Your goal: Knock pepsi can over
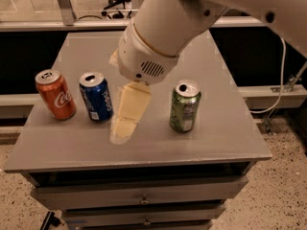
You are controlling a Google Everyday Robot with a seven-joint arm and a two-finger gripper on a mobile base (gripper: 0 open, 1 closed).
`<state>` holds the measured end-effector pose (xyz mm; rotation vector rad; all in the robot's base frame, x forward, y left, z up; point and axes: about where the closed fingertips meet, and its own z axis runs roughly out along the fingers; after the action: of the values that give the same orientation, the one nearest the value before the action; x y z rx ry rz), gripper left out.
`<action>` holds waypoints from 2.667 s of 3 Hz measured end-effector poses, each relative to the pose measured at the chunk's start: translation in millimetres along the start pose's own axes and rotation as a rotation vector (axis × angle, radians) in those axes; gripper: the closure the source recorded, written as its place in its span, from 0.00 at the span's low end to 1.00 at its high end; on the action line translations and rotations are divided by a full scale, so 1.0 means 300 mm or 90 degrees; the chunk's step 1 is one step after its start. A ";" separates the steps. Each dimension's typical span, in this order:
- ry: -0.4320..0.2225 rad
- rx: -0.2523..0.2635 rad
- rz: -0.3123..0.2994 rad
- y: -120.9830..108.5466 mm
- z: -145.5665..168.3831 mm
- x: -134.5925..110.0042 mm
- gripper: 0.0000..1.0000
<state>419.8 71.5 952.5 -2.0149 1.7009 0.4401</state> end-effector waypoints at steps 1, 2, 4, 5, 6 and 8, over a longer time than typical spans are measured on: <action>0.000 0.000 0.000 0.000 0.000 0.000 0.00; -0.014 0.015 -0.003 -0.016 -0.008 -0.028 0.00; -0.080 0.078 0.000 -0.111 -0.050 -0.127 0.00; -0.112 0.096 -0.002 -0.193 -0.051 -0.179 0.00; -0.139 0.102 -0.003 -0.303 -0.023 -0.226 0.00; -0.167 0.101 0.008 -0.438 0.103 -0.266 0.00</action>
Offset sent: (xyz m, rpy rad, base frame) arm 0.0107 0.0125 0.0121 0.0611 -0.0345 -0.0148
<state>535.9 171.2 986.7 -1.7507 1.5377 0.5313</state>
